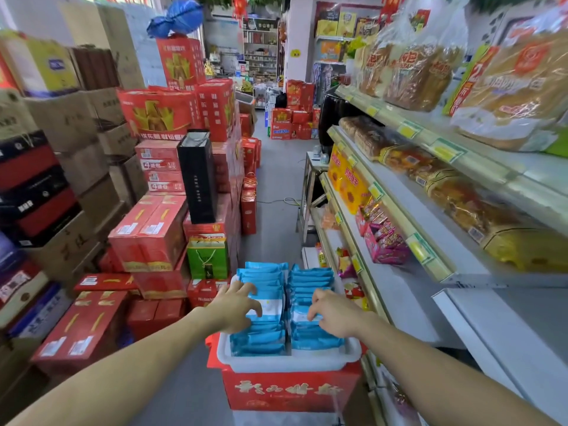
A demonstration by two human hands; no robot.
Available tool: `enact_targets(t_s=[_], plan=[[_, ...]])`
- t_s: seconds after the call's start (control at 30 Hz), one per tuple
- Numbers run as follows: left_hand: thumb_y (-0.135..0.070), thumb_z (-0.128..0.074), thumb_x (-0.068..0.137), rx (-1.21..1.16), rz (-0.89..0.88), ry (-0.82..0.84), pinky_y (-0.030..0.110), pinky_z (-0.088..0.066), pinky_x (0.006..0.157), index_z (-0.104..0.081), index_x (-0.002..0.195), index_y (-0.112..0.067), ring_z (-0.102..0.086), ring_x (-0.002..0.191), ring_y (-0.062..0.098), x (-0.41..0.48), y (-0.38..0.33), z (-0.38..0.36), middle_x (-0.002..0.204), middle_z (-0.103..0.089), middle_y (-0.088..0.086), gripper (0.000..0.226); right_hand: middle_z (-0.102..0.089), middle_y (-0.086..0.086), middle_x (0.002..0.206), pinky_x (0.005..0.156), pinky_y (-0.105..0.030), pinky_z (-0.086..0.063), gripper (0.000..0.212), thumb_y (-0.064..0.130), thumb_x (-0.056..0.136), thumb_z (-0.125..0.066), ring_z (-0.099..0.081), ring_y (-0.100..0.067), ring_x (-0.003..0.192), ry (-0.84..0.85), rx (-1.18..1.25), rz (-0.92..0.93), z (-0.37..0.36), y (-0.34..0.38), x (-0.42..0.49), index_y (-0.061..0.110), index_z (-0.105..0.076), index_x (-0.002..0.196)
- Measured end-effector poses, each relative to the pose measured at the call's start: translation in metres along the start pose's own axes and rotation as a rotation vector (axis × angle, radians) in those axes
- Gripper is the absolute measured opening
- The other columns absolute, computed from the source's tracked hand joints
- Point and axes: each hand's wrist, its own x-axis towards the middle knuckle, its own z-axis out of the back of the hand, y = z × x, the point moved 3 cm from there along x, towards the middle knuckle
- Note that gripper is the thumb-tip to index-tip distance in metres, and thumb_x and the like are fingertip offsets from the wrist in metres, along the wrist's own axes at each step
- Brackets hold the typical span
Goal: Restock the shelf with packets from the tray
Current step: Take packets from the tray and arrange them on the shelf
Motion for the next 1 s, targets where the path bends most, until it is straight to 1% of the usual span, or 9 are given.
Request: enact_targets(t_s=[0.07,0.2,0.33,0.43,0.57,0.67,0.73,0.87,1.0], plan=[[-0.027,-0.059,0.091,-0.017,-0.006,0.0,0.054,-0.024,0.117,-0.062,0.129,-0.046,-0.022,0.144,0.031,0.003,0.001,0.001,0.158,-0.026,-0.001,0.043,-0.05,-0.001,0.127,0.086,-0.039,-0.045,0.043,0.003,0.099,-0.05,-0.049,-0.024,0.117,0.002,-0.037,0.016,-0.001,0.0,0.001,0.026,-0.07,0.129],[-0.027,-0.059,0.09,-0.007,-0.016,-0.006,0.051,-0.026,0.114,-0.063,0.127,-0.046,-0.027,0.14,0.03,0.008,0.002,0.003,0.156,-0.029,-0.002,0.041,-0.056,-0.004,0.133,0.104,-0.041,-0.042,0.049,0.002,0.097,-0.048,-0.048,-0.027,0.122,-0.006,-0.118,0.038,-0.006,0.001,0.005,0.028,-0.069,0.132],[-0.027,-0.056,0.092,0.009,-0.044,-0.015,0.048,-0.029,0.107,-0.064,0.126,-0.046,-0.033,0.131,0.028,0.012,0.002,0.002,0.146,-0.036,-0.002,0.039,-0.056,-0.003,0.136,0.104,-0.044,-0.044,0.049,0.001,0.097,-0.05,-0.049,-0.028,0.122,-0.054,-0.187,0.067,-0.008,0.001,0.005,0.028,-0.068,0.133],[-0.025,-0.057,0.094,-0.023,-0.077,-0.009,0.044,-0.033,0.104,-0.065,0.125,-0.045,-0.039,0.127,0.025,0.016,0.003,0.002,0.141,-0.041,-0.003,0.038,-0.051,0.0,0.138,0.097,-0.043,-0.048,0.044,-0.001,0.092,-0.059,-0.047,-0.025,0.12,-0.18,-0.247,0.13,-0.011,-0.001,0.001,0.024,-0.073,0.125],[-0.022,-0.055,0.096,-0.041,-0.115,0.061,0.04,-0.04,0.098,-0.065,0.129,-0.04,-0.047,0.125,0.024,0.018,0.003,-0.002,0.139,-0.051,-0.004,0.039,-0.047,0.002,0.122,0.079,-0.035,-0.045,0.028,-0.002,0.084,-0.069,-0.046,-0.021,0.107,-0.269,-0.334,0.167,-0.013,0.002,-0.002,0.017,-0.075,0.103],[-0.023,-0.055,0.097,-0.031,-0.117,0.074,0.039,-0.042,0.095,-0.063,0.131,-0.039,-0.052,0.123,0.023,0.017,0.002,-0.006,0.138,-0.054,-0.004,0.038,-0.046,0.002,0.113,0.07,-0.033,-0.045,0.021,0.0,0.085,-0.071,-0.048,-0.019,0.099,-0.277,-0.314,0.12,-0.014,0.003,-0.002,0.017,-0.071,0.098],[-0.02,-0.056,0.096,-0.047,-0.115,0.07,0.037,-0.045,0.096,-0.063,0.131,-0.039,-0.055,0.123,0.021,0.017,0.002,-0.006,0.138,-0.055,-0.006,0.04,-0.047,0.001,0.107,0.068,-0.033,-0.042,0.019,0.004,0.09,-0.068,-0.049,-0.019,0.095,-0.245,-0.298,0.106,-0.015,0.002,-0.004,0.018,-0.071,0.102],[-0.007,-0.052,0.095,-0.069,-0.128,0.035,0.033,-0.051,0.089,-0.066,0.129,-0.038,-0.059,0.116,0.02,0.014,0.004,-0.003,0.131,-0.058,-0.008,0.048,-0.053,-0.002,0.111,0.069,-0.034,-0.039,0.037,0.0,0.092,-0.06,-0.052,-0.023,0.102,-0.133,-0.23,0.065,-0.015,0.003,-0.002,0.021,-0.072,0.12],[0.005,-0.047,0.095,-0.09,-0.172,-0.022,0.028,-0.047,0.08,-0.069,0.125,-0.035,-0.06,0.106,0.017,0.014,0.008,0.009,0.119,-0.06,-0.007,0.055,-0.06,-0.001,0.114,0.075,-0.029,-0.036,0.051,-0.01,0.092,-0.056,-0.051,-0.018,0.101,-0.094,-0.172,0.045,-0.008,0.006,0.0,0.021,-0.07,0.13]])
